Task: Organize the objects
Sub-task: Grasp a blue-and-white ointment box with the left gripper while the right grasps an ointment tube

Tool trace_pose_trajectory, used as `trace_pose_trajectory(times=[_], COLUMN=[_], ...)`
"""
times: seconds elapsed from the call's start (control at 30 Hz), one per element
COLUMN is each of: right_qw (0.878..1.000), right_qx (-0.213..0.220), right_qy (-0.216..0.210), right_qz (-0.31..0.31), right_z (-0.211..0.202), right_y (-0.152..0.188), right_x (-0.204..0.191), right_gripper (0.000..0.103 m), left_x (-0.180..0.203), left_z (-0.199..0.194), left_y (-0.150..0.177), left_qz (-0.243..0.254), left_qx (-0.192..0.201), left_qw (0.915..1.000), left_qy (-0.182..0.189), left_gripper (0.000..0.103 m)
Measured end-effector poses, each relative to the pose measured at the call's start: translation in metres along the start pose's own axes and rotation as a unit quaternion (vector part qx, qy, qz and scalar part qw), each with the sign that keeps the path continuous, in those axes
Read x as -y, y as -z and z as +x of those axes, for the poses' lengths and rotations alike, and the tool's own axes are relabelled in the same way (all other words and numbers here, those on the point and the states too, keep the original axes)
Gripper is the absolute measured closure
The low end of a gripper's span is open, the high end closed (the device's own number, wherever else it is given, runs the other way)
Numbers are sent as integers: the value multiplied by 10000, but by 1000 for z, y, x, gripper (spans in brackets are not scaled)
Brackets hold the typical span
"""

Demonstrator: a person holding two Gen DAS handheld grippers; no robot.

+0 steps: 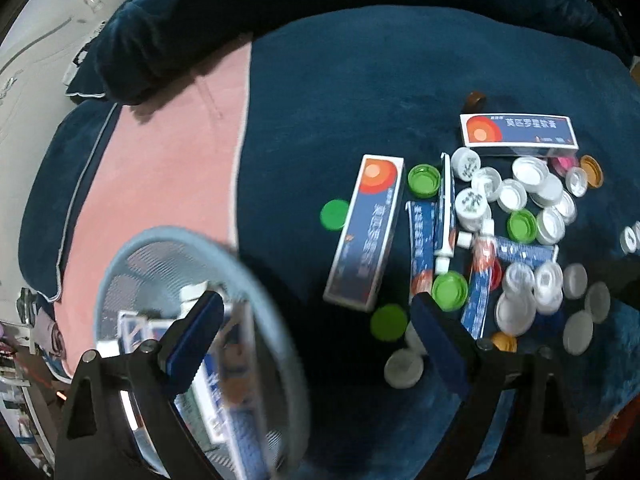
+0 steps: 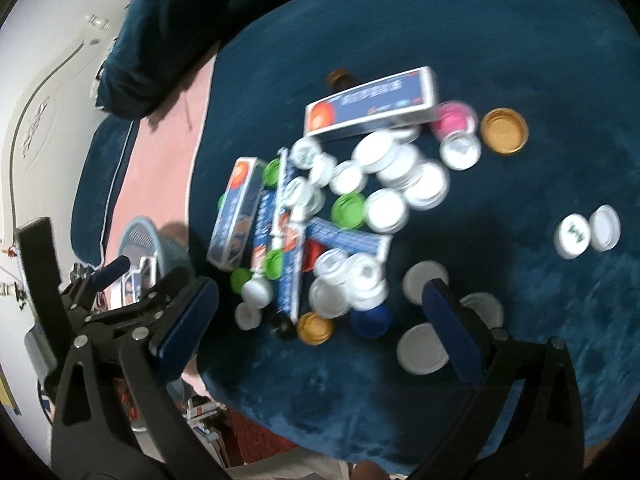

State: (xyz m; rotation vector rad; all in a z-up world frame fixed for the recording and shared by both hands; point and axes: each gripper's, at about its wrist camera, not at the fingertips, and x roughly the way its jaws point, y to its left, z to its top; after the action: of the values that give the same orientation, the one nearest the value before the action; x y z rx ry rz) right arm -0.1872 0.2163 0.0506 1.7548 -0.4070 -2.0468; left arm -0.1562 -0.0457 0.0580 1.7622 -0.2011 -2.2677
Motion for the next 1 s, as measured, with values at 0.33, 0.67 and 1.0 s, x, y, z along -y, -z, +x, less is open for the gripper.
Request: trace_pose_trajectory(times=[0.33, 0.67, 1.0], right_qw=[10000, 9992, 9966], right_qx=[-30, -384, -696], right_qy=[39, -84, -229], right_qz=[63, -43, -381], right_z=[2, 37, 70], right_y=[-31, -33, -13], right_x=[21, 9, -14], right_gripper=[0, 0, 0], left_x=[20, 31, 7], left_z=[50, 79, 52], left_y=[-25, -34, -38], left_qz=[36, -9, -353], left_qx=[-360, -593, -261], left_qw=[9993, 9982, 9980], left_qy=[-39, 116, 445], left_gripper=[13, 55, 60])
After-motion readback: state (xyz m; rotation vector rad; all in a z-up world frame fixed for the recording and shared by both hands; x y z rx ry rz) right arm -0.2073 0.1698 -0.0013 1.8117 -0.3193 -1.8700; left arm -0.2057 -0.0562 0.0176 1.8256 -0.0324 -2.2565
